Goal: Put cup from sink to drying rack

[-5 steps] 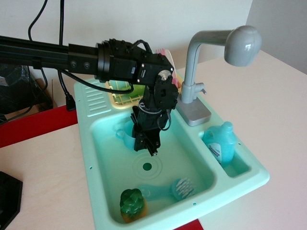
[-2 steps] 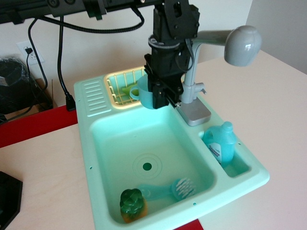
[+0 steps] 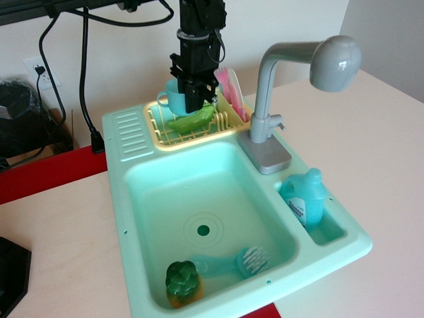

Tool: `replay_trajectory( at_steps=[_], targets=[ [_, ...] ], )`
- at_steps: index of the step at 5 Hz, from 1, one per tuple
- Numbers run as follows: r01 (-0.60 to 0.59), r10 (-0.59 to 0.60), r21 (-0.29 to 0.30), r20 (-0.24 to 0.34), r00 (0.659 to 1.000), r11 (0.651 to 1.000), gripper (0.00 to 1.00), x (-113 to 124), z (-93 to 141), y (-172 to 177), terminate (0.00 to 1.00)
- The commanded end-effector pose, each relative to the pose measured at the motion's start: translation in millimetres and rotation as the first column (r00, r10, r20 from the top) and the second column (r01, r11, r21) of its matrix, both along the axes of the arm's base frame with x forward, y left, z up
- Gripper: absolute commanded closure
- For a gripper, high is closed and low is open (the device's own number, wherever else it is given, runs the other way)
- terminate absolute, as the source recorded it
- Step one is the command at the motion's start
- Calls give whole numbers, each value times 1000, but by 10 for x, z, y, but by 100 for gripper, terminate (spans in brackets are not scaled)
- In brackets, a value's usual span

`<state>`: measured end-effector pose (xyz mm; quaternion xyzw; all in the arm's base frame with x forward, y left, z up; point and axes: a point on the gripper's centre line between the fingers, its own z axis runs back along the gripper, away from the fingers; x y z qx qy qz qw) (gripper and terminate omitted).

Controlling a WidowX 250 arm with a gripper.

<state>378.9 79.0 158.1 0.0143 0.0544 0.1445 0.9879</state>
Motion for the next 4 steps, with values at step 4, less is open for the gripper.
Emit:
replay_trajectory(
  at_steps=[4],
  targets=[
    [-14, 14, -6, 18, 1000, 1000, 100, 238, -269, 127, 0]
  ],
)
